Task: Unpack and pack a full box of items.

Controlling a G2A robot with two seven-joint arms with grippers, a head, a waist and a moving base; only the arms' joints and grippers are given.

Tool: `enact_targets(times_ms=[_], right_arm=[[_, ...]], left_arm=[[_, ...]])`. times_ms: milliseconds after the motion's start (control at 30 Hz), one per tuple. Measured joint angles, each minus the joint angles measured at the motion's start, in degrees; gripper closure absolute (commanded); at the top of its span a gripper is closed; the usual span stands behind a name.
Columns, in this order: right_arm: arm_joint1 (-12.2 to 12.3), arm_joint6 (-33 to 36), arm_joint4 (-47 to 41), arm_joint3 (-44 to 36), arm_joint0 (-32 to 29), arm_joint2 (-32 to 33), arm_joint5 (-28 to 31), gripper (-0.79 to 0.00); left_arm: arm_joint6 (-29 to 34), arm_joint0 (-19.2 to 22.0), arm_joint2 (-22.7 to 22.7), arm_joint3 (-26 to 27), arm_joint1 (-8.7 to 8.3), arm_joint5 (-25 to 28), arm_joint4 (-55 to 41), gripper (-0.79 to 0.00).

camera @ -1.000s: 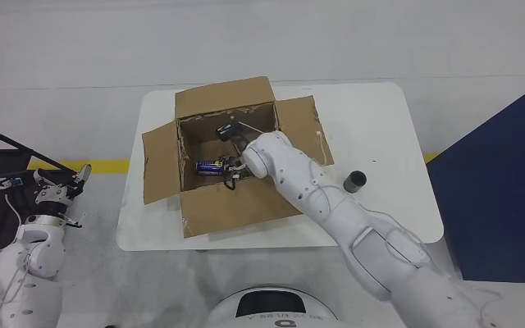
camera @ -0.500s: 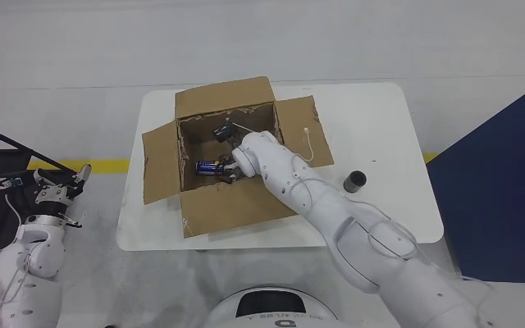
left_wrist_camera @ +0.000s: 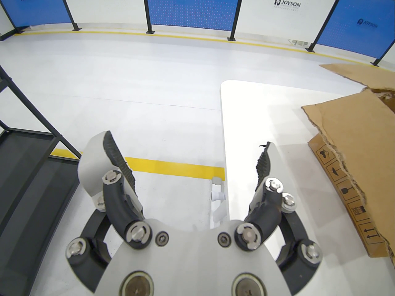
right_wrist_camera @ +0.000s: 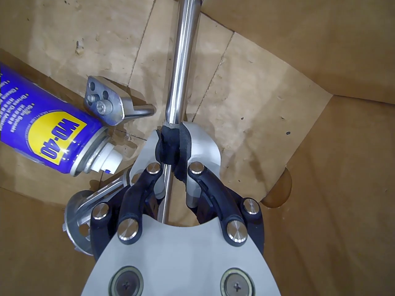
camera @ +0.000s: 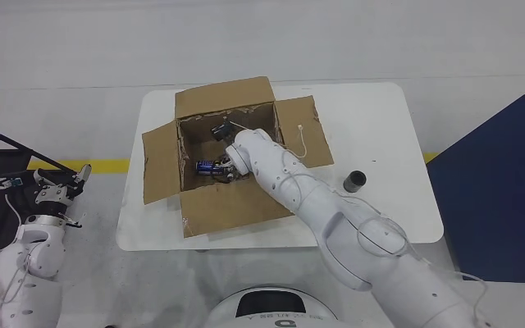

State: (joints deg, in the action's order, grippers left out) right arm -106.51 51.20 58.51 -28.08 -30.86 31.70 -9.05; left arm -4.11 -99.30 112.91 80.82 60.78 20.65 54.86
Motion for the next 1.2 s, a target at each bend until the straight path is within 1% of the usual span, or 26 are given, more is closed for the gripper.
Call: enact_targets(times_ms=[167, 433, 600, 800, 833, 867, 900, 967, 1200], right_arm=[[0.15, -1.37, -0.4, -0.42, 0.18, 1.24, 0.81, 0.0], [1.33, -1.09, 1.14, -3.79, -0.87, 3.06, -0.49, 0.0], [2.06, 0.78, 2.33, -5.66, -1.73, 3.93, -0.25, 0.0], [1.88, 4.65, 1.89, -4.32, -1.25, 4.52, 1.27, 0.0], [1.79, 4.77, 1.73, -4.05, -1.1, 4.63, 1.39, -0.028], [1.71, 4.83, 1.62, -3.76, -0.94, 4.72, 1.5, -0.08], [1.59, 4.9, 1.52, -3.39, -0.74, 4.82, 1.58, -0.114], [1.39, 5.11, 1.38, -2.86, -0.43, 4.92, 1.69, -0.145], [0.4, 6.23, 0.94, -0.36, 0.79, 4.85, 2.84, -0.16]], left_arm=[[0.0, 0.0, 0.0, 0.0, 0.0, 0.0, 0.0, -0.785], [0.0, 0.0, 0.0, 0.0, 0.0, 0.0, 0.0, -0.785], [0.0, 0.0, 0.0, 0.0, 0.0, 0.0, 0.0, -0.785], [0.0, 0.0, 0.0, 0.0, 0.0, 0.0, 0.0, -0.785], [0.0, 0.0, 0.0, 0.0, 0.0, 0.0, 0.0, -0.785], [0.0, 0.0, 0.0, 0.0, 0.0, 0.0, 0.0, -0.785], [0.0, 0.0, 0.0, 0.0, 0.0, 0.0, 0.0, -0.785], [0.0, 0.0, 0.0, 0.0, 0.0, 0.0, 0.0, -0.785], [0.0, 0.0, 0.0, 0.0, 0.0, 0.0, 0.0, -0.785]])
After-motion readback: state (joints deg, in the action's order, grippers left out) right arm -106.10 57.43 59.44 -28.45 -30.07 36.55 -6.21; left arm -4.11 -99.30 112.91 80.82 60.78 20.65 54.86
